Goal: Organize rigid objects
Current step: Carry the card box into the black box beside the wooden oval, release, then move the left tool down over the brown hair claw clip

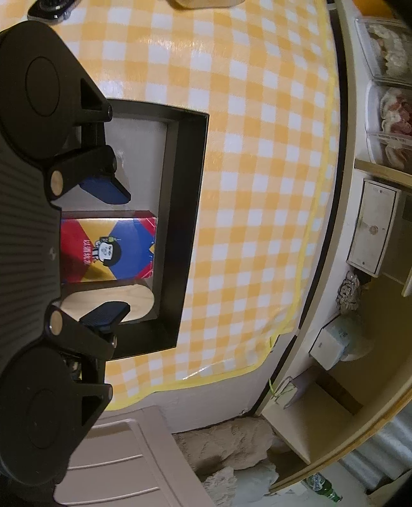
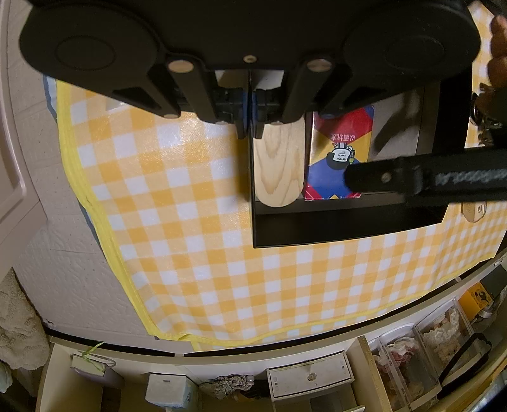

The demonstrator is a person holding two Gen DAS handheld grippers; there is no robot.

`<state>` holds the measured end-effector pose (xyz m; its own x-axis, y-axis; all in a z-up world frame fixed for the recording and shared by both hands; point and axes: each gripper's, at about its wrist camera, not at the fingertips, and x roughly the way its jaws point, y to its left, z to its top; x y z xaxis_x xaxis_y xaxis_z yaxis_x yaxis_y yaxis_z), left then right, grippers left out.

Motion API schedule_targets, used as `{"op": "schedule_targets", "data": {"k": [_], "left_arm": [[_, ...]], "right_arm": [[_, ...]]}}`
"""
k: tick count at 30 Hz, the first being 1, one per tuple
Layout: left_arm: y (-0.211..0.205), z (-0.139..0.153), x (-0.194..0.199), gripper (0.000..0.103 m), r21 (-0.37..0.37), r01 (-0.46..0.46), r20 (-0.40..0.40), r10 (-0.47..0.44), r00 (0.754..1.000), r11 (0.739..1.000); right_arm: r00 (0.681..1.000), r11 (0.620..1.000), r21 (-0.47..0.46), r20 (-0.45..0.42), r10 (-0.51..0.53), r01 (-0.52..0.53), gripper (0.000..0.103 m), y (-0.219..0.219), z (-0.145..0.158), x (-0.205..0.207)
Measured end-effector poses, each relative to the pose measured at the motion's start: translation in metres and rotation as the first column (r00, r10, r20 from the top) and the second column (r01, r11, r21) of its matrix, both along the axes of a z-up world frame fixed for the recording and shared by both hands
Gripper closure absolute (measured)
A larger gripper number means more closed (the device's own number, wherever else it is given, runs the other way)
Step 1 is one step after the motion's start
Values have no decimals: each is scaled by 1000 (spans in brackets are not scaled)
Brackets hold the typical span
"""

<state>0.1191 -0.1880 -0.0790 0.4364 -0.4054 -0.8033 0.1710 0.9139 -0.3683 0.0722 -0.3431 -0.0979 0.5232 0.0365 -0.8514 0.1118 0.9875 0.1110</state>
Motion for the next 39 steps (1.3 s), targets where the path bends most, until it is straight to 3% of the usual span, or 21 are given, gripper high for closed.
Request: {"op": "schedule_targets", "data": {"k": [9,15,22,39], "left_arm": [[15,22,-21,34,75,44,46,-48,998,996],[24,33,-42,14,127,62,88,-74,993,990],[33,45,-60,0,171,64,134,-87,987,983],[65,51,-86,0,227,63,158,-100,982,972]], "right_arm": [[1000,1000,-1,-1,1,-1,99,0,0,0],[1000,1000,-3,-2,2,-2,99,0,0,0],[1000,1000,-3,-2,3,-3,99,1,0,-1],[1000,1000,-3,-2,3,-3,99,1,0,-1]]}}
